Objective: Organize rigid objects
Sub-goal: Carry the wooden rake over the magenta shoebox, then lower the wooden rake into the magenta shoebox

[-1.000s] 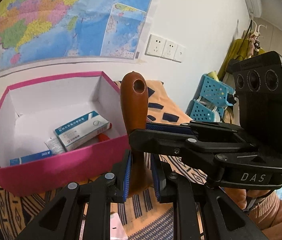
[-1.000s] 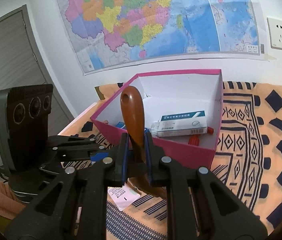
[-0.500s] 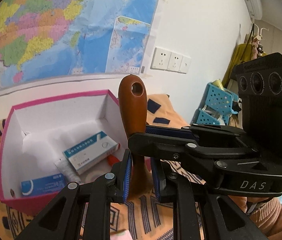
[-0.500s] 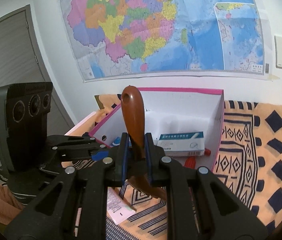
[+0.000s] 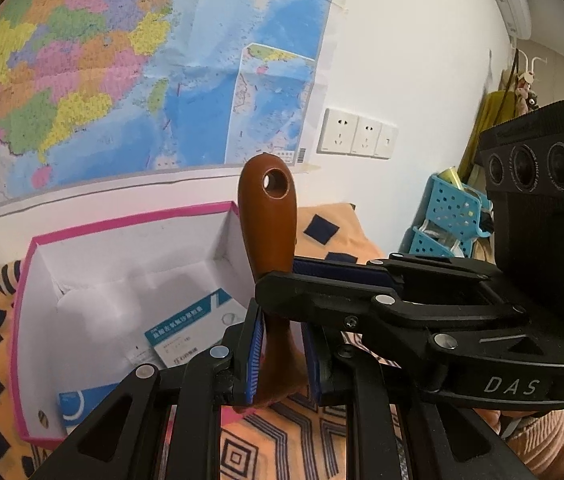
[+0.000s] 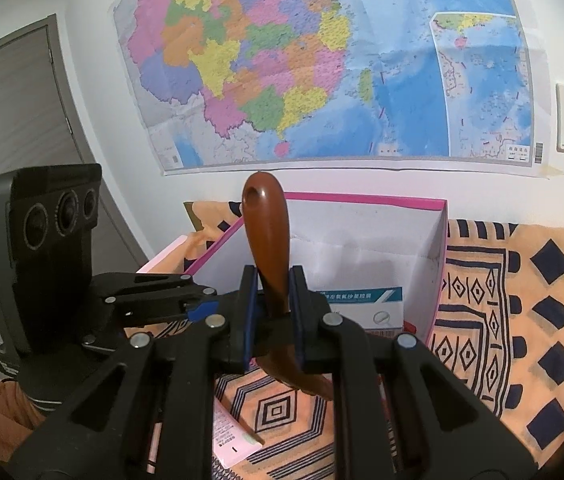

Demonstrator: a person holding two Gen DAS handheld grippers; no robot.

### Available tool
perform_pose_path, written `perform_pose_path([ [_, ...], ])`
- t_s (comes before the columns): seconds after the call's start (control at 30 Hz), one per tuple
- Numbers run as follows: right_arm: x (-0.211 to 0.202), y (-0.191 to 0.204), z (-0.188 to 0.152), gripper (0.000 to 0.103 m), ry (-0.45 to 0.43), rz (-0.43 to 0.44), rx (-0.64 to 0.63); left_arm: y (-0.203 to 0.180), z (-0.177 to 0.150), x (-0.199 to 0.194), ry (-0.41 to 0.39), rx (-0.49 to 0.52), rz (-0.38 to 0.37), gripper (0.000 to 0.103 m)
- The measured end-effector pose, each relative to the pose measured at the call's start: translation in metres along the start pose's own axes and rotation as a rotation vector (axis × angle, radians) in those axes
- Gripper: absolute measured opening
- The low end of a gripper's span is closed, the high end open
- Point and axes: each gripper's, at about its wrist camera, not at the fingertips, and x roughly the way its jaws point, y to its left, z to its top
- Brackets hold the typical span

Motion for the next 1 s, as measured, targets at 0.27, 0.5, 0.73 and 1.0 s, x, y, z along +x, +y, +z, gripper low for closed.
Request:
perform_pose_path([
  [0.27, 0.002, -0.006, 0.005, 0.017, 0.000, -0.010, 0.005, 0.000, 0.005, 0.005, 0.002, 0.006, 0.004, 0.018],
  [0.5, 0.003, -0.010, 0.007, 0.017, 0.000, -0.014, 0.009, -0.001, 0.006, 0.008, 0.000, 0.011, 0.016, 0.018],
  [0.73, 0.006, -0.014, 0.009, 0.017, 0.010, -0.017, 0.012, 0.002, 0.007, 0.014, 0.012, 0.003, 0.021, 0.018],
  [1.0, 0.012, -0.020, 0.009, 0.017, 0.022, -0.025, 0.024, 0.005, 0.008, 0.022, 0.026, -0.008, 0.026, 0.016],
])
